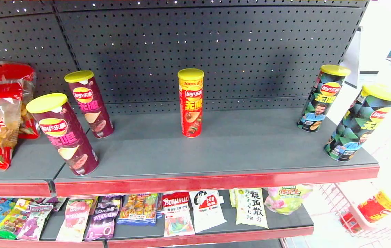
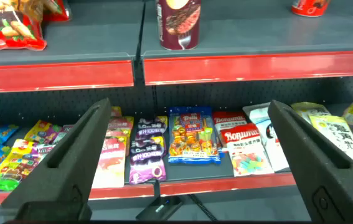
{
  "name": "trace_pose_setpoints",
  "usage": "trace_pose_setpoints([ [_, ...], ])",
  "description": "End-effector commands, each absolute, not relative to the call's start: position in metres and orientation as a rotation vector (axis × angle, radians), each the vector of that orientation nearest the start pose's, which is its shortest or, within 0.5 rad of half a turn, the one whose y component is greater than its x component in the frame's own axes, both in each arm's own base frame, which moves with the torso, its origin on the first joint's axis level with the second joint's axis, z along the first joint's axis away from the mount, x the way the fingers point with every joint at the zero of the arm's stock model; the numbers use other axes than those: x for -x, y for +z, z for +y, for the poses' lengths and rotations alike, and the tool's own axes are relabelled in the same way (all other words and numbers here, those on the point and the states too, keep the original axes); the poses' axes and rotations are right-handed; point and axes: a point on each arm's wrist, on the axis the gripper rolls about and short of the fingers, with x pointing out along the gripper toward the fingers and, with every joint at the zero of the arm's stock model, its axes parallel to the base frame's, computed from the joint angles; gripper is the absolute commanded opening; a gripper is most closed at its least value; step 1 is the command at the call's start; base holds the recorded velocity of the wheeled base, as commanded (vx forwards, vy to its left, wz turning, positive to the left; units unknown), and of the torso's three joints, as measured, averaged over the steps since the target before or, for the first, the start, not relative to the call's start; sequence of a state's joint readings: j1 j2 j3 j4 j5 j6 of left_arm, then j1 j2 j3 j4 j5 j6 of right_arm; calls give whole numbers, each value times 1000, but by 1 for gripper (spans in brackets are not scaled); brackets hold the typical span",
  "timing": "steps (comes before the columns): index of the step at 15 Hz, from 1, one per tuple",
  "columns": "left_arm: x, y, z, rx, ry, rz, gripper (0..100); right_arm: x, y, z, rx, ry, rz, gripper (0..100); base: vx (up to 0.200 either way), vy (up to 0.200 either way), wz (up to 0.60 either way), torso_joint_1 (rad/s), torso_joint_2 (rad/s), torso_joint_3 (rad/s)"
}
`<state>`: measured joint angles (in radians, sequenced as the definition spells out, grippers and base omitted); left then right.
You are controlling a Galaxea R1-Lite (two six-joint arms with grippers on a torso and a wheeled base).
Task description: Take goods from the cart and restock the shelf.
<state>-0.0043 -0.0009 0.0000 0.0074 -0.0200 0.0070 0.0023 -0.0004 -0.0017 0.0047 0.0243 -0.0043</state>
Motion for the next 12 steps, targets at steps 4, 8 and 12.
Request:
trace_pose_setpoints([
  [4,23,75,0,-11,-25,8,100,23,75,1,5,29,3,100,0,-150,0,3,3,2],
  [8,23,75,0,-11,-25,8,100,23,75,1,5,32,3,100,0,-200,0,10,4,-2],
  [12,23,75,0,-11,-25,8,100,23,75,1,5,32,3,100,0,-200,0,6,1,5],
])
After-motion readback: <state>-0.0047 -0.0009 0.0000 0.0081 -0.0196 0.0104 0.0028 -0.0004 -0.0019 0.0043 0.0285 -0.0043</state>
